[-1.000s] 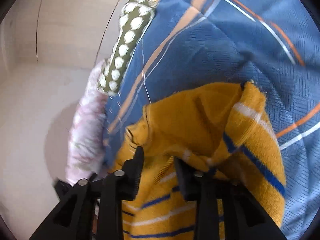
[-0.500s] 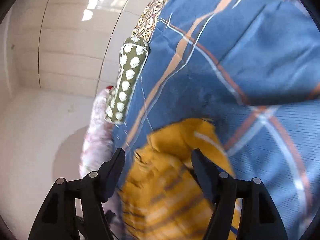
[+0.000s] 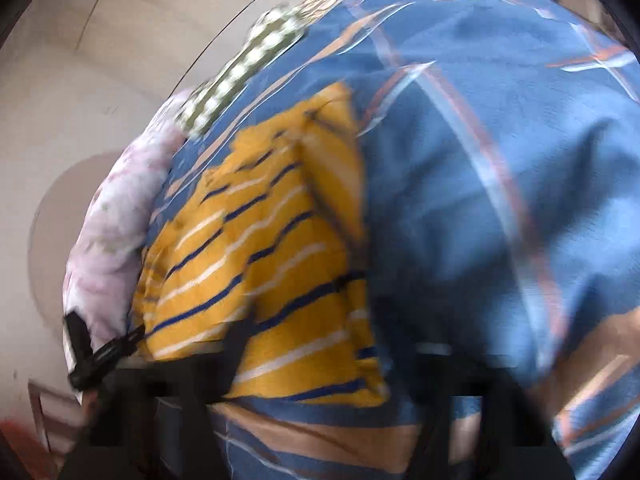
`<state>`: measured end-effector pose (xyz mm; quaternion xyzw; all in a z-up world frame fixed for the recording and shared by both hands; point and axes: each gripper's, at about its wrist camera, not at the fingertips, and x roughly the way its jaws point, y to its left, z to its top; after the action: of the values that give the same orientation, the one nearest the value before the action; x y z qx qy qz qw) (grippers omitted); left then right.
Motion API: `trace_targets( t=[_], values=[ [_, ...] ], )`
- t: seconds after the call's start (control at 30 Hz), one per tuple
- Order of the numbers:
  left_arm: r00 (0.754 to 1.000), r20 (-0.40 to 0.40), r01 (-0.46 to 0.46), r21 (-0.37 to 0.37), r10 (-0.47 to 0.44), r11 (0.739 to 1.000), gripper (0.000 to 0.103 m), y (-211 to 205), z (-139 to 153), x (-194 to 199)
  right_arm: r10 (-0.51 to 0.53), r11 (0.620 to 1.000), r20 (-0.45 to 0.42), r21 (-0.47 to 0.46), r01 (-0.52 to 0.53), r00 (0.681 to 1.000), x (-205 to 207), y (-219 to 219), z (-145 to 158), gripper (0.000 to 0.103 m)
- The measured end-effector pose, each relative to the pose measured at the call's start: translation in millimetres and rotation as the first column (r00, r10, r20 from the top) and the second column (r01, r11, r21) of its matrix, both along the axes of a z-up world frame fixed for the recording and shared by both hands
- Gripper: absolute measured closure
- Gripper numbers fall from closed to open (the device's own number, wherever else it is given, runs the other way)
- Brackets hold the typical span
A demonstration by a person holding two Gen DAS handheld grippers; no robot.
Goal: Fold small clothes
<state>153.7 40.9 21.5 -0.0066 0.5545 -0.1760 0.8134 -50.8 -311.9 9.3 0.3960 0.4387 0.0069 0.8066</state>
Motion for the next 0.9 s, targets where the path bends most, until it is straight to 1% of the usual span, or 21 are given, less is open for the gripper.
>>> trace_targets(
  t=[0.03,0.1,0.13,0.17,0.23,0.3,0.37,0.4,0.43,0.5,0.53,0.57,0.63,0.67,0.7,0.73,0.77,0.8,0.83,0.87,0.9],
  values=[
    [1.0,0.004,-0.019,-0.022,0.02,1.0,0.098,7,15,-1,-0.003,1.0,-0.006,-0.024,0.003,1.0,-1,-3,7,0.09],
    [0.999,0.022,-0.024,-0.035,0.024,0.999,0.098,16,34,-6,0.005,0.997,-0.001,-0.082,-0.005,1.0,-4,-10,22,0.09],
    [0.999,0.027,-0.028,-0.034,0.029,0.999,0.098,20,40,-9,-0.002,0.994,-0.003,-0.105,0.001,1.0,-8,-17,29,0.093],
    [0.999,0.025,-0.033,-0.027,0.034,0.999,0.098,25,44,-13,-0.013,0.992,-0.011,-0.123,0.011,1.0,-13,-22,32,0.097],
    [0.999,0.013,-0.037,-0.01,0.037,0.999,0.095,31,40,-20,-0.019,0.99,-0.044,-0.138,0.012,0.999,-19,-30,26,0.096],
    [0.998,0.039,-0.047,0.032,0.046,0.998,0.094,35,33,-33,-0.014,0.986,-0.084,-0.169,0.0,0.996,-25,-25,19,0.093],
    [0.994,0.088,-0.068,0.069,0.062,0.995,0.092,40,31,-50,-0.016,0.973,-0.071,-0.231,-0.001,0.997,-35,-17,24,0.091],
    [0.991,0.113,-0.077,0.072,0.068,0.994,0.082,45,29,-62,-0.027,0.959,-0.055,-0.284,0.01,0.998,-45,-10,30,0.091],
    [0.99,0.125,-0.08,0.065,0.071,0.995,0.064,49,28,-71,-0.033,0.947,-0.047,-0.32,0.016,0.998,-52,-6,35,0.091],
    [0.983,0.159,-0.1,0.058,0.09,0.993,0.047,56,20,-87,-0.034,0.925,-0.026,-0.38,0.022,0.999,-73,2,45,0.09],
    [0.979,0.18,-0.113,0.079,0.097,0.99,0.047,58,16,-92,-0.043,0.916,-0.011,-0.4,0.035,0.999,-88,8,50,0.087],
    [0.977,0.193,-0.117,0.113,0.094,0.987,0.047,58,10,-95,-0.065,0.917,0.0,-0.395,0.059,0.998,-105,10,53,0.086],
    [0.973,0.218,-0.109,0.166,0.071,0.98,0.047,60,1,-96,-0.109,0.94,0.023,-0.321,0.11,0.994,-136,14,59,0.077],
    [0.968,0.243,-0.114,0.192,0.065,0.975,0.047,64,-4,-96,-0.131,0.947,0.026,-0.293,0.133,0.991,-151,14,57,0.077],
    [0.966,0.253,-0.117,0.209,0.062,0.971,0.046,67,-7,-94,-0.16,0.945,0.011,-0.286,0.157,0.987,-167,17,56,0.076],
    [0.966,0.251,-0.116,0.222,0.058,0.968,0.044,70,-11,-89,-0.172,0.938,-0.013,-0.308,0.16,0.985,-174,20,57,0.076],
    [0.969,0.24,-0.112,0.236,0.053,0.965,0.043,74,-17,-84,-0.179,0.923,-0.04,-0.353,0.154,0.983,-181,24,59,0.076],
    [0.971,0.236,-0.103,0.238,0.045,0.966,0.035,78,-20,-79,-0.185,0.903,-0.053,-0.404,0.148,0.981,-184,29,65,0.076],
    [0.969,0.244,-0.101,0.237,0.041,0.966,0.025,80,-22,-77,-0.184,0.889,-0.049,-0.433,0.145,0.982,-185,33,70,0.076],
    [0.967,0.252,-0.106,0.242,0.043,0.965,0.02,83,-23,-74,-0.179,0.879,-0.037,-0.456,0.142,0.983,-182,38,77,0.076],
    [0.966,0.253,-0.116,0.242,0.053,0.963,0.009,87,-26,-71,-0.168,0.87,-0.02,-0.472,0.139,0.986,-177,42,83,0.076]
  ],
)
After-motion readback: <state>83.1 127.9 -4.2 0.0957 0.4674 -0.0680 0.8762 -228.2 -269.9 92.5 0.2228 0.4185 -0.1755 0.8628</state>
